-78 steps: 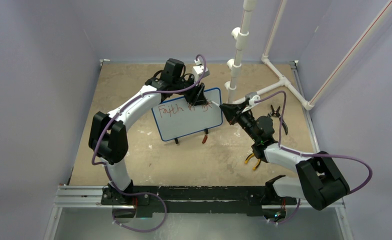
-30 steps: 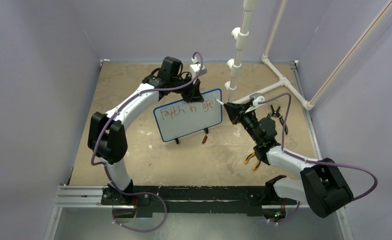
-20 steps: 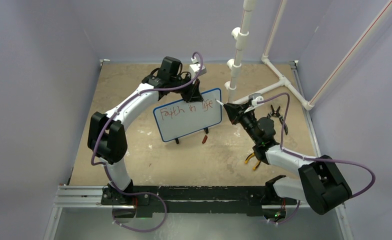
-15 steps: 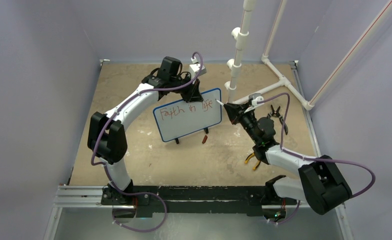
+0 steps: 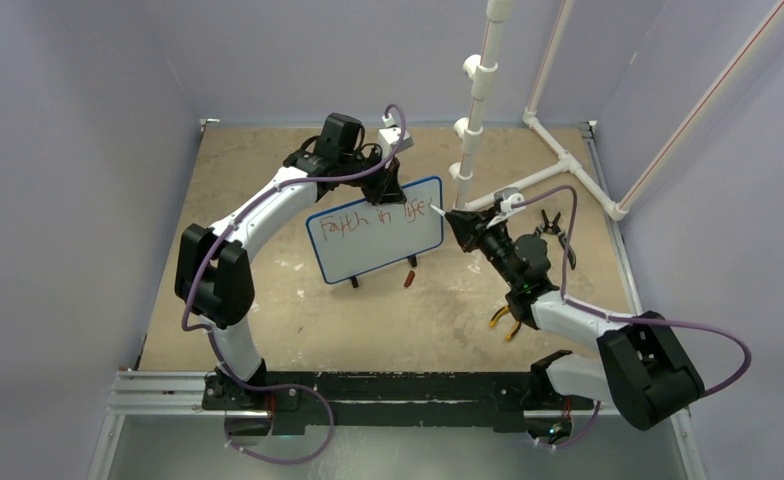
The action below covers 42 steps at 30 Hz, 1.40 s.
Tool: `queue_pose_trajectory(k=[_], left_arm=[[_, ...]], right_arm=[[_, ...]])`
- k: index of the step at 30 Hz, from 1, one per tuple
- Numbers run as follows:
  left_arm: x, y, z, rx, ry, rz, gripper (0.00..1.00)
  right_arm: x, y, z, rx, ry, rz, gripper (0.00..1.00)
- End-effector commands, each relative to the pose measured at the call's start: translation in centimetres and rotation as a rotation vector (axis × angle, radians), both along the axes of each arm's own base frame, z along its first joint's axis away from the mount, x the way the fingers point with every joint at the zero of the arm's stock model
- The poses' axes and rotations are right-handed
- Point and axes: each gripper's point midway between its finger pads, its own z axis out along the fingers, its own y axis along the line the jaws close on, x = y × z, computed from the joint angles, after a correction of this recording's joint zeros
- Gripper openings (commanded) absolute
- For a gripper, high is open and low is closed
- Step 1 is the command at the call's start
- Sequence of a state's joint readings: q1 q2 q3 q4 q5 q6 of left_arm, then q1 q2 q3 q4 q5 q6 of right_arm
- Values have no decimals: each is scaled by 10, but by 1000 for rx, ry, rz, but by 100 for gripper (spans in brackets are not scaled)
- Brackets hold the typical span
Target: Write a sentence on the whiteboard
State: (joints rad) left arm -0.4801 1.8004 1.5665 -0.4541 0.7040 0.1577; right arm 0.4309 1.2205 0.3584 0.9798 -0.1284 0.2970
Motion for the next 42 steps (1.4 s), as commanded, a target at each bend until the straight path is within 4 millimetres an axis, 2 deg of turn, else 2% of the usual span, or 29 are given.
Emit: queue_pose_trajectory(k=[1,7,14,22,31,42], left_arm=[[0,5,15,-1,-66,-2,0],[0,6,15,-2,-67,-3,0],[-1,5,15,-4,-65,-9,0],[-1,5,13,-4,-60,-13,0],[0,4,11,-3,-59,-9,0],[0,5,13,-4,-63,-4,0]], right_arm=[[-8,-2,19,19,-65,11,0],[2,-16,13,24,-30,-84,0],[9,-19,11,26,-17,-119,0],[15,-12,15,16,-36,-93,0],[7,1,1,-11,-8,-7,0],[22,-19,-12,-13,73,-149,0]])
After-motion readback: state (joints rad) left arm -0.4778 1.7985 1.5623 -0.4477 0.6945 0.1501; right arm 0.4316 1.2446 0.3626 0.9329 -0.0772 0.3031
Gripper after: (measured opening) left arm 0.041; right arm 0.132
